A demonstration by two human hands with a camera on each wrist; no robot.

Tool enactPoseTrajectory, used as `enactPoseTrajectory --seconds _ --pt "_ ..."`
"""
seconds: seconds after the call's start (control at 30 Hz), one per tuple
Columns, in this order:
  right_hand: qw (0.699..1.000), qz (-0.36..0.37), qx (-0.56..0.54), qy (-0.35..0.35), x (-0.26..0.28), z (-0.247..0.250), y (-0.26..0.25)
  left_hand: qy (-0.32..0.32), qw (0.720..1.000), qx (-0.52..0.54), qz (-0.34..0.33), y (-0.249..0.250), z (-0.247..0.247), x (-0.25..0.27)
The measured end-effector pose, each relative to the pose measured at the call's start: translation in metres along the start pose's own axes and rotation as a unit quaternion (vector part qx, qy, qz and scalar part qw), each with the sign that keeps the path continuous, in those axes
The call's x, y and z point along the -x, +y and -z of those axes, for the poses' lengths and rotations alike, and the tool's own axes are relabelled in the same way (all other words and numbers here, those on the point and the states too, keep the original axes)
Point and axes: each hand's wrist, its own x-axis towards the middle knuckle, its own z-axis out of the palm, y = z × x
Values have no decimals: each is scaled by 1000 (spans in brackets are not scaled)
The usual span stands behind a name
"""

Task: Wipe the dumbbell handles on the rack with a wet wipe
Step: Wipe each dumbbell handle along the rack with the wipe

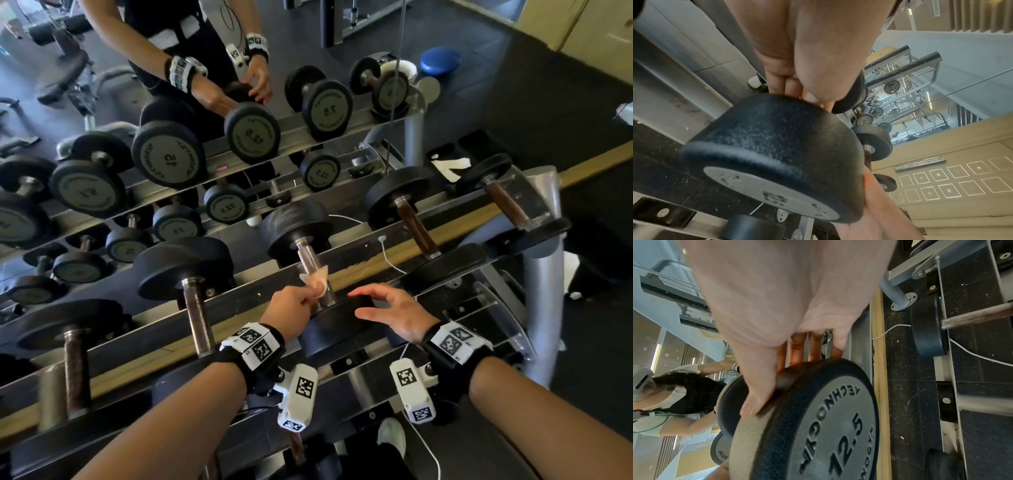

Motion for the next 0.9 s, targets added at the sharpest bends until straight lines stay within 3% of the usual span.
enactPoseTrajectory --seconds 0.1,0.17,0.3,0.4,0.47,0.57,0.67,0.8,0.9 --pt "1000 -9 7 -1 -2 2 -1 -62 998 4 -6 -1 7 5" --pt "1000 -11 25 -2 -4 3 -1 -74 994 83 -16 -3 15 8" --pt "993 -12 117 -11 -4 6 -10 -19 960 279 7 -7 32 17" --pt "981 2 194 -8 -9 4 -28 2 945 328 11 -4 49 24" --pt "979 56 196 15 -13 -5 -46 12 938 345 12 2 59 27" --pt "954 179 203 127 -22 -31 -70 34 915 400 34 12 65 30" --pt "936 225 210 171 -24 -57 -82 47 883 462 68 21 61 32" --pt "951 178 201 153 -24 -67 -75 28 845 529 66 24 54 34" --pt "967 127 175 133 -25 -68 -72 23 842 538 37 23 53 34"
